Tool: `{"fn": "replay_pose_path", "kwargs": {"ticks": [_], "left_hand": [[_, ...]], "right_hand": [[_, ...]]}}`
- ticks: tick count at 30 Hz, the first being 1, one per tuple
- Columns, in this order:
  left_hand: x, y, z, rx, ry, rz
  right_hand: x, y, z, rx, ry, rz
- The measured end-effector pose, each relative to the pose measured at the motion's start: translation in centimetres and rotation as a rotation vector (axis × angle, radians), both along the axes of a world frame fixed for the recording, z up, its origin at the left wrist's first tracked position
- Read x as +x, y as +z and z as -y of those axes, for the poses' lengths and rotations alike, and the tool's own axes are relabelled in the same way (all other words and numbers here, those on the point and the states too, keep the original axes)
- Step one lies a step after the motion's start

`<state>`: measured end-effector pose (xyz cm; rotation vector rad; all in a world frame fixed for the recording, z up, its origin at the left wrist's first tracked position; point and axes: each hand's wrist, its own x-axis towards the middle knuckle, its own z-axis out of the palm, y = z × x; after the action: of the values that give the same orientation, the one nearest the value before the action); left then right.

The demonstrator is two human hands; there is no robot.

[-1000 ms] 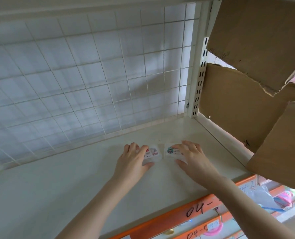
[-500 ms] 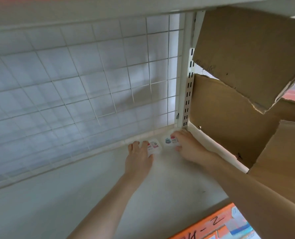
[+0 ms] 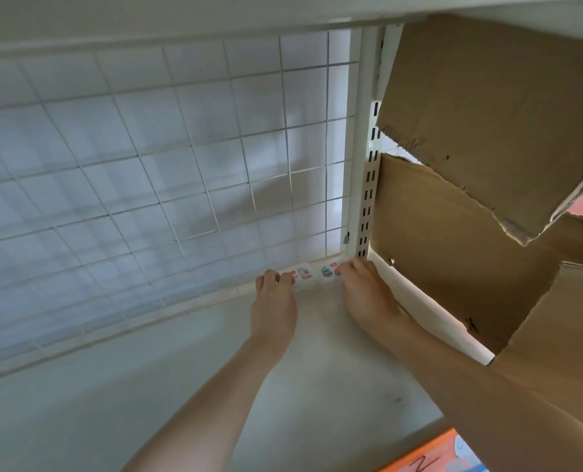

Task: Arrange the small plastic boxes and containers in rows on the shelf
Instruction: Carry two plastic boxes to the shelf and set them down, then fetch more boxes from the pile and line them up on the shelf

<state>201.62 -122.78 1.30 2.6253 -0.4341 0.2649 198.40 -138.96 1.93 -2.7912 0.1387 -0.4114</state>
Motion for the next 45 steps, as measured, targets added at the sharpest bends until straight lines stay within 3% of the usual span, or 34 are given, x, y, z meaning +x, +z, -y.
{"fn": "replay_pose_path", "kwargs": {"ticks": [8, 20, 25, 31, 45], "left_hand": [[0.2, 0.0, -0.3, -0.031, -0.052, 0.007], [-0.4, 0.6, -0.2, 0.085, -0.04, 0.003], [-2.4, 0.3, -1.1, 0.04, -0.045, 0.06], [-6.3, 0.3, -5.1, 0.073, 0.13, -0.021], [-16.4, 1.3, -23.2, 0.104, 0.59, -0.012]], "right_hand": [[-1.1, -0.4, -0.1, -0.094, 0.056, 0.006], [-1.4, 0.4, 0.2, -0.1, 0.076, -0.055], [-2.3, 0.9, -0.6, -0.072, 0.106, 0.038], [-3.3, 1.4, -4.7, -0.103, 0.219, 0.087], [-6.7, 0.8, -21.0, 0.093, 0.686, 0.098]]}}
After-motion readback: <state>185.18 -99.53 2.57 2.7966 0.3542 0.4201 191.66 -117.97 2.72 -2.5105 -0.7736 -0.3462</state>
